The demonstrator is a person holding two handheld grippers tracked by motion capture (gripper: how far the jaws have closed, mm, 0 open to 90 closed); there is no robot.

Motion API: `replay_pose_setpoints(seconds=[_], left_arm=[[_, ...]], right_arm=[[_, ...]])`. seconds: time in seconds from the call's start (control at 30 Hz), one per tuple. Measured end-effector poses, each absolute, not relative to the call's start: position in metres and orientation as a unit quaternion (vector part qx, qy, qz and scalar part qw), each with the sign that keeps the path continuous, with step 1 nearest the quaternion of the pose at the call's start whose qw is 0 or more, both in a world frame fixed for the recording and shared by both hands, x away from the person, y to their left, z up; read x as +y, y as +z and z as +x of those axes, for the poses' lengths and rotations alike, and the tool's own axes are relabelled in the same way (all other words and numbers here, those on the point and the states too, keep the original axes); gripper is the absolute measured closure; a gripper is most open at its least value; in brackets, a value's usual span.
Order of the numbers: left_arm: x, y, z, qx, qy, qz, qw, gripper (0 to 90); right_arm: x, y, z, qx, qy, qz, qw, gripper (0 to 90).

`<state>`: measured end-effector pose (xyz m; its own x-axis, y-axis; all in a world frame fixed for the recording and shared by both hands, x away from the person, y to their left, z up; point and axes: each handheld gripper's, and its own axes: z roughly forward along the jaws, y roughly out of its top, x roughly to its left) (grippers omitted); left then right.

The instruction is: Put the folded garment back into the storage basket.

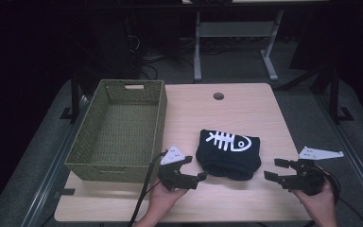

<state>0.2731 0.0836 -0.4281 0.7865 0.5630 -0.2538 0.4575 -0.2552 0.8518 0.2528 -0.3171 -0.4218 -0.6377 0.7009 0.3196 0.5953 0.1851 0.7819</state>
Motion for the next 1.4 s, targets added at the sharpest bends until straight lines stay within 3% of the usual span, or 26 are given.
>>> replay_pose_setpoints(seconds=[0.83,1.1,1.4], left_arm=[[0.065,-0.43,0.336,0.382,0.055,0.78,0.493,18.1],[0.057,-0.449,0.36,0.426,0.022,0.775,0.467,20.3],[0.051,-0.461,0.374,0.446,0.004,0.776,0.445,22.3]], right_arm=[[-0.305,-0.41,0.301,0.769,0.471,0.43,0.027,21.7],[-0.298,-0.425,0.318,0.772,0.433,0.465,0.025,23.2],[-0.29,-0.447,0.337,0.767,0.41,0.494,-0.006,29.0]])
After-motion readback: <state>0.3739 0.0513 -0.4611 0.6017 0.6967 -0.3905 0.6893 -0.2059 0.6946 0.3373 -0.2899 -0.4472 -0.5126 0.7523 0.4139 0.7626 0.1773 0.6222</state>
